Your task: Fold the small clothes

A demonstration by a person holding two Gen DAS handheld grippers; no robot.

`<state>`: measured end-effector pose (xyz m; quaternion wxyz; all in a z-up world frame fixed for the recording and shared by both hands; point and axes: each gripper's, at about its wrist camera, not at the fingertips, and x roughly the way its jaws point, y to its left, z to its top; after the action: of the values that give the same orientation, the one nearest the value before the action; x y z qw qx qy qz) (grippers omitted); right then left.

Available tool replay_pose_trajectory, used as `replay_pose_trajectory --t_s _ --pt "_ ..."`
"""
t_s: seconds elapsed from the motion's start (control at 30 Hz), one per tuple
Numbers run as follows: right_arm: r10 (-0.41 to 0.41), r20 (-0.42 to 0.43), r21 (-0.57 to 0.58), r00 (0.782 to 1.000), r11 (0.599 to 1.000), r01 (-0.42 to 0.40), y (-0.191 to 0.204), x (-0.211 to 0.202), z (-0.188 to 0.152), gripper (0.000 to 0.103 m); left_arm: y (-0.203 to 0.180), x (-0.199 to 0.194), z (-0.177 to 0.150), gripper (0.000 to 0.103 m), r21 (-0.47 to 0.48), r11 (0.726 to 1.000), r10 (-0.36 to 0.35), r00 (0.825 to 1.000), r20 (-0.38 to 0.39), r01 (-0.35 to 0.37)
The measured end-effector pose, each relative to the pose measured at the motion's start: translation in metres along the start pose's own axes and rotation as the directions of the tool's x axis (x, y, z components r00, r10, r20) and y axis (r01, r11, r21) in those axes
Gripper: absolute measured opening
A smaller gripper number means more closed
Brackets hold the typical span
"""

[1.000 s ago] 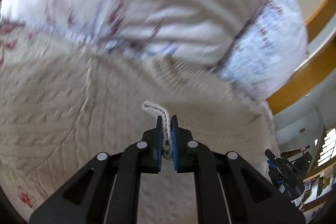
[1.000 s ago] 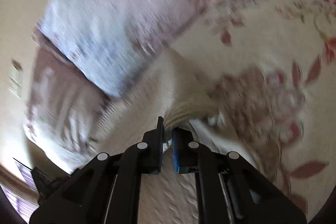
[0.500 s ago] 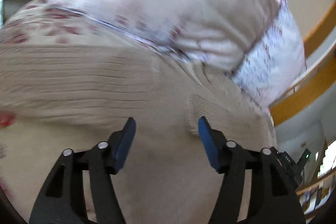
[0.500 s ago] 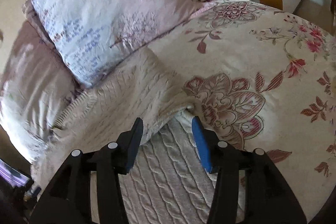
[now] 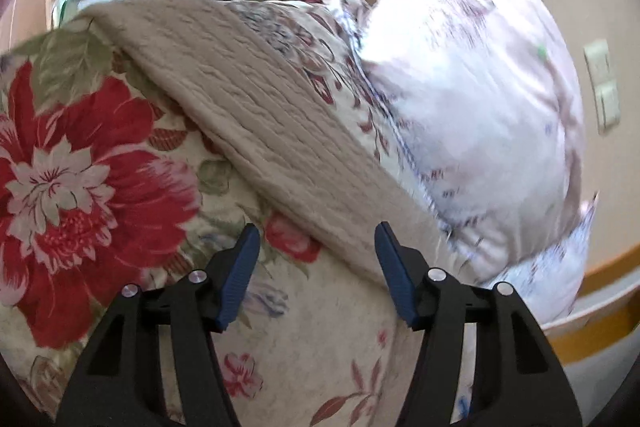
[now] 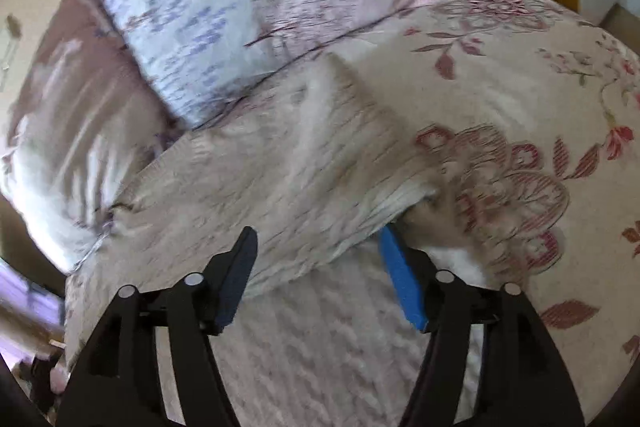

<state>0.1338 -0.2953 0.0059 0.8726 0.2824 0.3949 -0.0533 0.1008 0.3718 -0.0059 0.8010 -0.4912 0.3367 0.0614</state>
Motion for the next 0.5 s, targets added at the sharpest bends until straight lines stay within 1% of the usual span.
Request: replay_pose_trajectory --t_s 0.07,0.13,0.17,0.23,0.33,0.37,0.4,0.47,0.5 --pt "0.022 -0.019 -0.012 1.000 1.000 -0.023 0.004 0.000 -0.005 0.067 0.004 0.001 0.005 0.059 -0.043 0.999 -0.004 1.000 0.015 0.004" --pt "0.038 -0.027 -0.020 0.999 0.999 -0.039 0.007 -0.001 -0.007 0.067 0.006 0.003 0.011 0.056 -0.079 0.997 0.005 0.999 0.033 -0.002" --pt "0.047 -0.031 -0.025 0.998 0.999 -0.048 0.008 -0.001 -0.009 0.067 0.007 0.005 0.013 0.052 -0.097 0.995 0.010 0.999 0.043 -0.006" --pt "0.062 -0.039 -0.035 0.997 0.997 -0.063 0.011 -0.001 -0.012 0.067 0.010 0.008 0.017 0.044 -0.121 0.993 0.022 0.998 0.056 -0.015" --pt "0.080 -0.051 -0.052 0.995 0.995 -0.083 0.015 0.000 -0.014 0.067 0.012 0.011 0.021 0.026 -0.141 0.989 0.039 0.998 0.056 -0.031" --pt "0.087 -0.055 -0.054 0.995 0.994 -0.090 0.017 -0.001 -0.014 0.067 0.013 0.013 0.023 0.011 -0.142 0.989 0.045 0.998 0.046 -0.038" --pt "0.094 -0.060 -0.057 0.994 0.994 -0.097 0.018 -0.001 -0.014 0.067 0.013 0.017 0.025 0.007 -0.141 0.989 0.047 0.998 0.033 -0.042" --pt "0.105 -0.062 -0.062 0.993 0.992 -0.108 0.019 -0.003 -0.014 0.067 0.008 0.015 0.025 0.006 -0.123 0.991 0.052 0.998 0.040 -0.047" --pt "0.108 -0.062 -0.064 0.992 0.992 -0.112 0.019 -0.003 -0.014 0.067 -0.001 0.013 0.025 0.006 -0.094 0.995 0.050 0.997 0.053 -0.045"
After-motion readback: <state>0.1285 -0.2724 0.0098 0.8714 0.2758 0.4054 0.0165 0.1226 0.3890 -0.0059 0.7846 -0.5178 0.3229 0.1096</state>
